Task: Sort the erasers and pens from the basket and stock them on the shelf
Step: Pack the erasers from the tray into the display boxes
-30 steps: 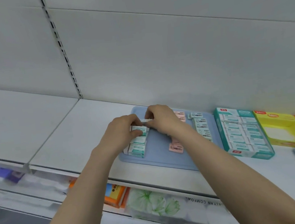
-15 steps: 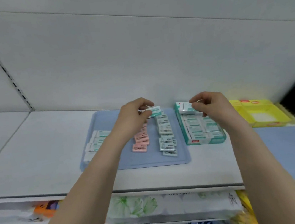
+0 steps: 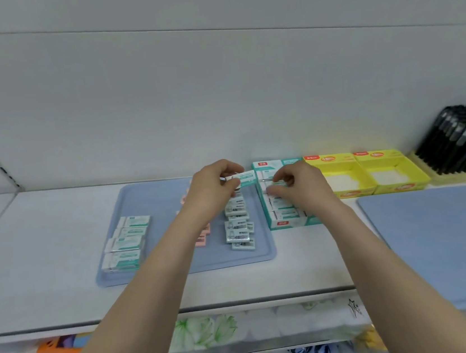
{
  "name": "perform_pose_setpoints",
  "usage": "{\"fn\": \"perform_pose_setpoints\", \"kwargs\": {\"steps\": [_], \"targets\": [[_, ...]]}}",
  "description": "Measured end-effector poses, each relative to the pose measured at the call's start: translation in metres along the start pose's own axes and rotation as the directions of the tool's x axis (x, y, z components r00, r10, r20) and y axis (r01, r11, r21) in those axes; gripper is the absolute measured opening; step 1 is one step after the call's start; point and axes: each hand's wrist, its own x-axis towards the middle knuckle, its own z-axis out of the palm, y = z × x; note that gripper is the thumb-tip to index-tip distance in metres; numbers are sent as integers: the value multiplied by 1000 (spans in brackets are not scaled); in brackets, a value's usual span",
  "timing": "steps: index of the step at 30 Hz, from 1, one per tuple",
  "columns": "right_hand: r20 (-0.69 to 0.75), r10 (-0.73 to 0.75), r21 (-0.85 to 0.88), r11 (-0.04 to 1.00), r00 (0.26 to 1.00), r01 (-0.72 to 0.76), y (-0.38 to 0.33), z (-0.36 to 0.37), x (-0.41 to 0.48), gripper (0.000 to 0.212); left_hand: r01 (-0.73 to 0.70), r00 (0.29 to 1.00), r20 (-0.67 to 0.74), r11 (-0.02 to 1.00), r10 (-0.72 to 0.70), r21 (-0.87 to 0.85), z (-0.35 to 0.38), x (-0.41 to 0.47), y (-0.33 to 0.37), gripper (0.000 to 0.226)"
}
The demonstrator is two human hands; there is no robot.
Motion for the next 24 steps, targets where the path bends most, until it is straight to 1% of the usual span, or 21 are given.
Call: {"fn": "perform_pose_setpoints", "kwargs": {"steps": [1, 3, 5, 7, 8, 9, 10, 11, 12, 13, 14, 16, 17, 18, 20, 22, 24], "targets": [[32, -26, -38, 999, 999, 27, 0, -3, 0, 22, 2, 1000, 2, 1000, -2, -11, 3, 0, 2, 20], [24, -50, -93, 994, 998, 53, 1, -4, 1, 23, 8, 1000, 8, 999, -8, -42, 9, 2, 6, 20], [-8, -35, -53, 998, 999, 34, 3, -3, 3, 20, 7, 1000, 4, 999, -7, -51, 15, 3, 10, 19], [-48, -4, 83, 996, 999, 8, 4, -8, 3, 14, 0, 1000, 4, 999, 0, -45, 20, 4, 13, 19], [-58, 13, 187, 982, 998, -2, 4, -11, 1, 12, -2, 1000, 11, 999, 2, -46, 23, 4, 14, 18], [-37, 25, 313, 950, 999, -12, 4, -15, 0, 13, -4, 1000, 21, 999, 5, -51, 26, 5, 17, 18], [16, 21, 446, 895, 1000, -26, 4, -18, -3, 12, -7, 999, 32, 998, 9, -58, 30, 6, 19, 18], [71, 3, 538, 842, 997, -41, 5, -21, -5, 8, -11, 999, 42, 998, 13, -64, 35, 6, 22, 19], [86, -9, 575, 817, 996, -42, 9, -22, -7, 7, -17, 999, 47, 998, 20, -62, 39, 7, 24, 21], [56, 12, 565, 824, 998, -42, 15, -24, -7, 10, -27, 998, 47, 999, 29, -41, 43, 7, 26, 24], [-3, 64, 528, 848, 998, -52, 23, -26, -5, 11, -44, 998, 44, 999, 44, 15, 47, 8, 26, 29], [-123, 169, 391, 914, 978, -109, 40, -35, -2, 9, -106, 994, 55, 967, 96, 230, 53, 9, 24, 35], [-145, 198, 313, 939, 970, -145, 46, -40, -1, 9, -144, 989, 77, 927, 125, 346, 55, 9, 23, 35], [-141, 212, 246, 954, 967, -174, 52, -43, -1, 9, -178, 984, 106, 884, 146, 431, 58, 9, 21, 35], [-100, 212, 166, 967, 972, -194, 54, -43, -2, 9, -212, 976, 149, 831, 157, 515, 62, 10, 17, 34], [-62, 185, 133, 976, 981, -175, 49, -36, -1, 11, -211, 977, 145, 812, 156, 544, 64, 9, 13, 33], [-60, 146, 59, 988, 987, -143, 44, -27, 2, 13, -207, 978, 132, 808, 161, 552, 65, 8, 11, 33]]}}
